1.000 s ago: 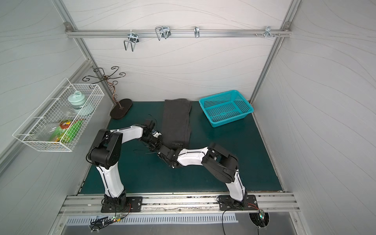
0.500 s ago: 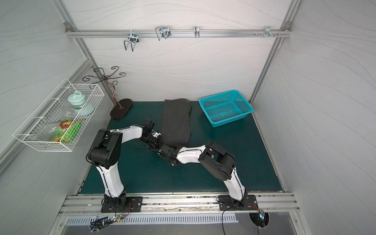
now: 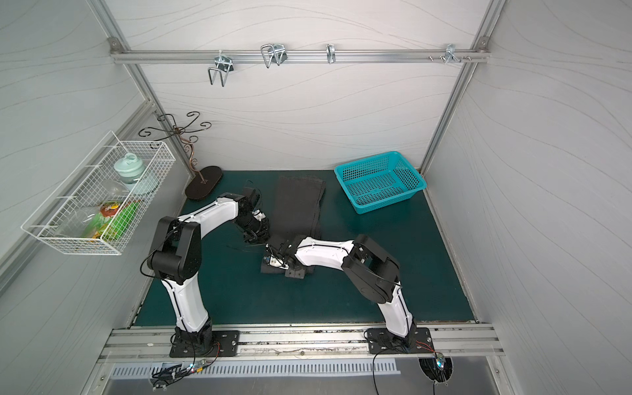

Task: Roll up the long pants
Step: Roll the long pant at the center of the board.

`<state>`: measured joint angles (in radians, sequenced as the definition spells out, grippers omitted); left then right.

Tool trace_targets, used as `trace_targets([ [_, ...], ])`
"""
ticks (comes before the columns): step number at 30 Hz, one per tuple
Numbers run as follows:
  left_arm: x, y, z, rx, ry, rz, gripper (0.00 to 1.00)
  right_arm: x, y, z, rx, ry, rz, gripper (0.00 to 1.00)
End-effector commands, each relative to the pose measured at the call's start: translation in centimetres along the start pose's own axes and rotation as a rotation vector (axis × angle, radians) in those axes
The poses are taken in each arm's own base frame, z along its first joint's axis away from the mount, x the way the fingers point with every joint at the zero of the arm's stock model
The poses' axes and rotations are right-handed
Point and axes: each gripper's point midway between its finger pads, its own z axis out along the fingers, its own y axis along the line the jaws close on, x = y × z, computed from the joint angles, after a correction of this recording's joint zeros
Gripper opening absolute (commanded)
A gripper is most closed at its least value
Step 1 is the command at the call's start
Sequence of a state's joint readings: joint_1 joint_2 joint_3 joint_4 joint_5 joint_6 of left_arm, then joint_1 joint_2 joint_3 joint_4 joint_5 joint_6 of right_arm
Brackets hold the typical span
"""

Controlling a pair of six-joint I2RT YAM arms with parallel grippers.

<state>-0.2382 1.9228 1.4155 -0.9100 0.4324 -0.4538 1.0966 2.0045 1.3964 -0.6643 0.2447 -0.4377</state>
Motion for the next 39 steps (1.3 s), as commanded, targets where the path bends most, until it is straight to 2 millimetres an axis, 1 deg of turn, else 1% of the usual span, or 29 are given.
trace_targets([
  [1, -0.5, 0.0, -3.1, -0.068, -0.055, 0.031, 0.18, 1.4, 3.6, -0.8, -0.237, 0.027, 0.053, 0.00],
  [5, -1.0, -0.3, -4.3, -0.083, -0.078, 0.032, 0.18, 0.8, 3.9, -1.1, -0.334, -0.002, 0.097, 0.00],
  [11, -0.9, 0.1, -4.6, -0.102, -0.075, 0.024, 0.18, -0.3, 4.2, -1.4, -0.538, -0.064, 0.195, 0.00],
  [16, -0.6, 0.4, -4.5, -0.111, -0.060, 0.021, 0.17, -1.2, 3.5, -1.6, -0.697, -0.108, 0.291, 0.00],
  [20, -0.3, 0.5, -4.6, -0.121, -0.048, 0.024, 0.17, -1.3, 2.9, -1.6, -0.804, -0.132, 0.358, 0.00],
  [26, 0.4, 0.7, -5.1, -0.136, -0.031, 0.039, 0.17, -1.7, 1.7, -1.0, -0.945, -0.130, 0.459, 0.00],
  [32, 1.4, 1.2, -6.1, -0.161, -0.025, 0.051, 0.17, -1.9, 0.8, -0.5, -1.030, -0.129, 0.533, 0.00],
  [35, 2.2, 1.5, -6.6, -0.167, -0.030, 0.054, 0.17, -1.7, 0.4, 0.2, -1.066, -0.110, 0.581, 0.00],
  [37, 2.7, 1.7, -7.0, -0.170, -0.038, 0.054, 0.18, -1.5, 0.2, 0.7, -1.083, -0.090, 0.618, 0.00],
  [39, 3.2, 1.8, -7.5, -0.168, -0.053, 0.053, 0.22, -1.4, 0.2, 1.2, -1.115, -0.071, 0.649, 0.00],
])
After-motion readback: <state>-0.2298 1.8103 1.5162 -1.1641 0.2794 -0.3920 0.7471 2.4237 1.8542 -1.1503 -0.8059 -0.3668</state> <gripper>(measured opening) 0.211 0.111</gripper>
